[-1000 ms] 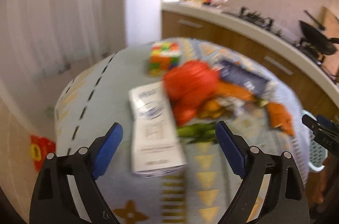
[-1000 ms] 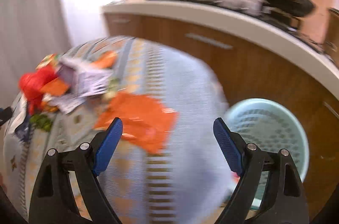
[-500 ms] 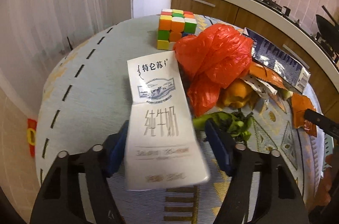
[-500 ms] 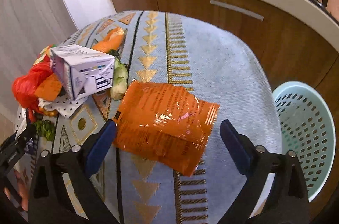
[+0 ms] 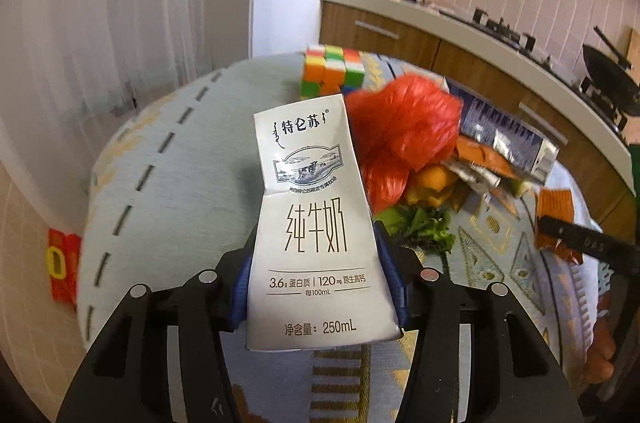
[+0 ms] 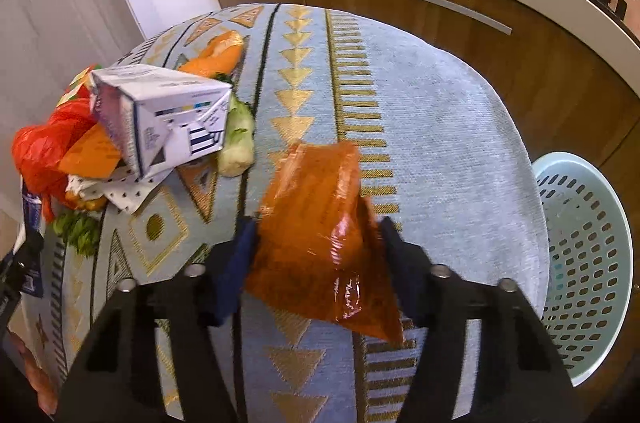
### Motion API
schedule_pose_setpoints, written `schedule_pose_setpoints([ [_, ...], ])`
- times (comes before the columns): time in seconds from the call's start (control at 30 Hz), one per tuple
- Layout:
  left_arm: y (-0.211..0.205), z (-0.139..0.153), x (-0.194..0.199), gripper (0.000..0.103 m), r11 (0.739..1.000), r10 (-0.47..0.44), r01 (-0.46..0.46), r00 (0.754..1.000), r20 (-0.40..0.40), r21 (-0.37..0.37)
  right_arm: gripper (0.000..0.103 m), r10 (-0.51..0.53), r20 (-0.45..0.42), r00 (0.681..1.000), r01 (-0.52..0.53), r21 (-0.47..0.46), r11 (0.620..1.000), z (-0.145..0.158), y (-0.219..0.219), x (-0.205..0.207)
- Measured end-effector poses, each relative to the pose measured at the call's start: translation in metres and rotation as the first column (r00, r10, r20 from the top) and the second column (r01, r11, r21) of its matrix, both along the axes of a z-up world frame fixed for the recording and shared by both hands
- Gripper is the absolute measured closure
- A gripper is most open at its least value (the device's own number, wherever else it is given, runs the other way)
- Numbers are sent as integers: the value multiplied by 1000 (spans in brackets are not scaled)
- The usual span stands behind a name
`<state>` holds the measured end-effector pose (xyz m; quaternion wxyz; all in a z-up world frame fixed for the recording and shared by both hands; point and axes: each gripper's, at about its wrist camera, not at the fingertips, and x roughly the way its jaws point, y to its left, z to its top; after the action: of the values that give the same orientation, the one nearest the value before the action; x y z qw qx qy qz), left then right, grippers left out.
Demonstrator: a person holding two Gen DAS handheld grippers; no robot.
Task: Collect trash
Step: 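Grasp the white milk carton with left gripper while right grasps the orange wrapper, then carry carton and wrapper over the blue basket and release both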
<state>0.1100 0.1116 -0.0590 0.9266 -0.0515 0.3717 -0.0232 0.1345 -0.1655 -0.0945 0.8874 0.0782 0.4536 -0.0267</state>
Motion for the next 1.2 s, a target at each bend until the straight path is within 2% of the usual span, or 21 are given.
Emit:
schedule_pose_setpoints([
  [0.1,1,14,-11,53,1000,4,-3,999,41,-8,69,4,16,1000,-4,-1,1000,4,1,-7],
  [0.13,1,18,-14,53,1000,2,-1,999,52,-13,76,8,25,1000,-8,1,1000,6,1,-9],
  [0.2,-2,28,-21,53,1000,-10,12,997,81,-22,81,13,45,999,-13,7,1000,12,1,-15],
  [0.4,-28,58,-37,53,994,-92,101,983,162,-48,85,7,138,990,-8,4,1000,43,-11,-41],
  [0.6,-75,75,-42,53,969,-218,235,956,197,-69,85,-43,206,978,42,12,999,72,-46,-69],
  [0.7,-110,77,-41,53,946,-298,317,934,197,-68,85,-83,213,974,82,17,997,77,-68,-80],
  [0.87,-178,77,-35,53,881,-449,466,876,175,-78,85,-186,203,961,188,11,982,74,-120,-107],
  [1.07,-257,56,-30,52,789,-593,602,798,105,-119,85,-311,133,941,311,19,950,50,-182,-137],
  [1.2,-299,36,-32,52,744,-655,656,753,53,-129,85,-360,68,930,359,37,933,27,-210,-149],
])
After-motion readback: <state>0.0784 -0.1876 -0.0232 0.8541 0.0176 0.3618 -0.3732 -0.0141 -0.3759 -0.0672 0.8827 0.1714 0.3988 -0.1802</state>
